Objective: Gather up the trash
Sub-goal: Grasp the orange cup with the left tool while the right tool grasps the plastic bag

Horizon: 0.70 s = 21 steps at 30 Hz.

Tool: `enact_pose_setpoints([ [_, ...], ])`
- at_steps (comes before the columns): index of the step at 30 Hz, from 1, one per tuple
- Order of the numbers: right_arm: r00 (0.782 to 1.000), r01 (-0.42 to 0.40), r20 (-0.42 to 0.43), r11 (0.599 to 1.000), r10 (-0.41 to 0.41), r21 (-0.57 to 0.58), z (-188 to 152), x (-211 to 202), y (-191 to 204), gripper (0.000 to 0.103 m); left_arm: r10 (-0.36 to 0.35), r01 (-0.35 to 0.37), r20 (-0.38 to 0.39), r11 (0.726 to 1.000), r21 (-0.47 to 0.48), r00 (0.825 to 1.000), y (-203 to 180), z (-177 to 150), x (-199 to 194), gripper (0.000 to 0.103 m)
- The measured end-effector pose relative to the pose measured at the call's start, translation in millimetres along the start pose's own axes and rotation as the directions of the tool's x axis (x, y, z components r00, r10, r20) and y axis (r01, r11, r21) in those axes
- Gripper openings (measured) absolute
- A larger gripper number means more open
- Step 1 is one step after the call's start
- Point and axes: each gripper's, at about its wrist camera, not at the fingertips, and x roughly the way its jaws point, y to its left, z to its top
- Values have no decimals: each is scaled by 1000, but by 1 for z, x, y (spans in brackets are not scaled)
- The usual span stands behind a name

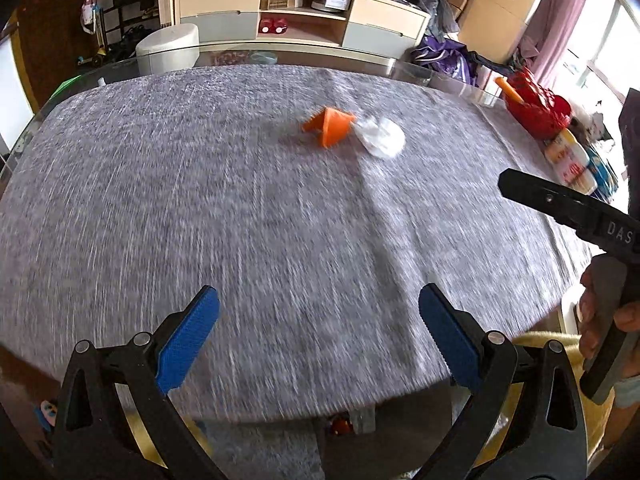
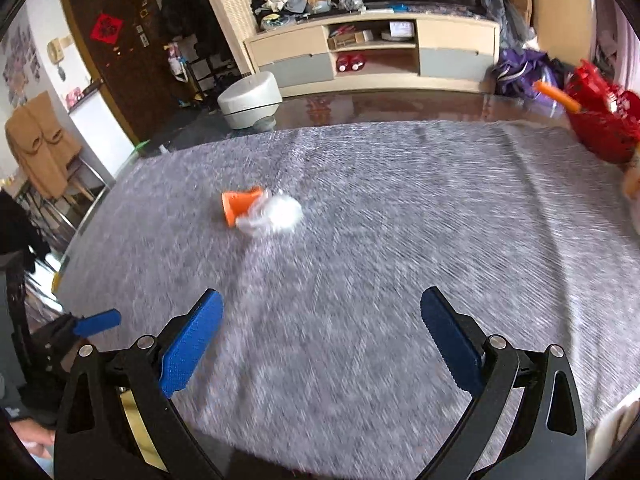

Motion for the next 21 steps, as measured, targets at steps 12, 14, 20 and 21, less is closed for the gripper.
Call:
enact_pose_setpoints([
  [12,997,-62,-41,998,61,-27,36,74,26,71,30,-31,4,999,37,1000,16,52,38,95],
  [14,996,-65,-59,997,63,-33,38,82,28,64,34,-34,3,999,42,999,17,59,43,95],
  [20,993,-81,-92,996,77,-34,41,98,21,39,32,-32,3,998,57,999,14,79,59,95],
  [21,993,-83,-92,996,79,-37,42,99,19,38,30,-31,6,998,58,1000,13,82,61,95],
])
